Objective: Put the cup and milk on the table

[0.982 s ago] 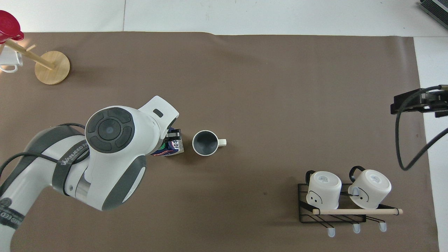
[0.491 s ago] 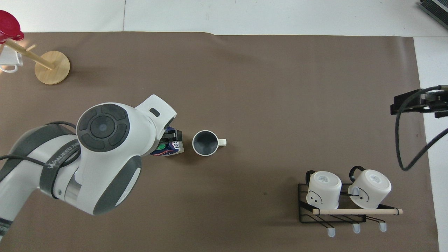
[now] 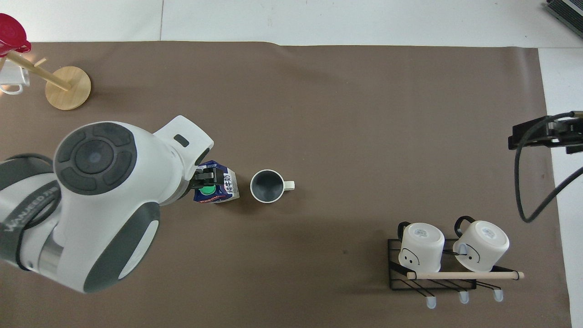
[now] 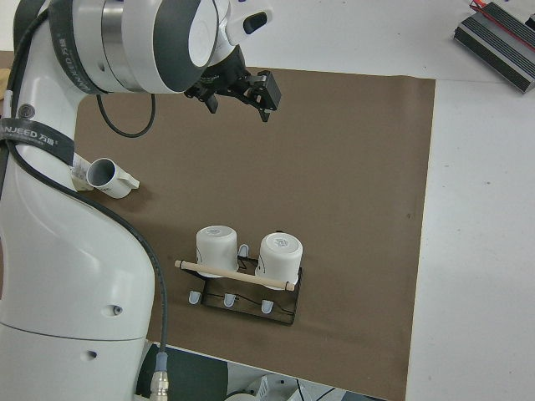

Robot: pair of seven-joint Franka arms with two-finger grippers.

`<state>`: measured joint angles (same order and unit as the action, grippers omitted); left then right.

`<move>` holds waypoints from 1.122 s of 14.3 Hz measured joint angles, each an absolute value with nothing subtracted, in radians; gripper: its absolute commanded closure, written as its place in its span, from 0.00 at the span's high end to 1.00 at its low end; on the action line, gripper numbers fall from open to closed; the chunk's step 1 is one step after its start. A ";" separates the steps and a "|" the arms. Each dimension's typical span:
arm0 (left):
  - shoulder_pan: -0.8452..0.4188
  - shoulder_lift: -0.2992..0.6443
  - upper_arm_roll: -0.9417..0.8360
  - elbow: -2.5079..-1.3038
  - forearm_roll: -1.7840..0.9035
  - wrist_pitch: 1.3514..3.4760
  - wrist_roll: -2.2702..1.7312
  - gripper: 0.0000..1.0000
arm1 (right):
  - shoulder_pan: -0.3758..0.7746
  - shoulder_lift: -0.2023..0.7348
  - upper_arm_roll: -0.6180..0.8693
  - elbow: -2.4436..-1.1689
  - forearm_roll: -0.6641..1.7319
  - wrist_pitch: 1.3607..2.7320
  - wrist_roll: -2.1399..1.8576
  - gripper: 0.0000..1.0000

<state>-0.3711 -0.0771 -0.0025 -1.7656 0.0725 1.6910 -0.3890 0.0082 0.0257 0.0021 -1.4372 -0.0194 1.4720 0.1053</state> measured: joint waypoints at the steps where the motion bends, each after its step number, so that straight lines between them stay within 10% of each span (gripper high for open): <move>1: -0.334 -0.078 0.001 -1.741 0.073 1.663 -0.343 1.00 | 0.008 0.026 0.002 -1.437 -0.019 1.472 0.105 1.00; 16: -0.102 -0.125 0.014 -1.694 0.007 1.544 -0.056 1.00 | 0.008 0.026 0.003 -1.437 -0.019 1.472 0.148 1.00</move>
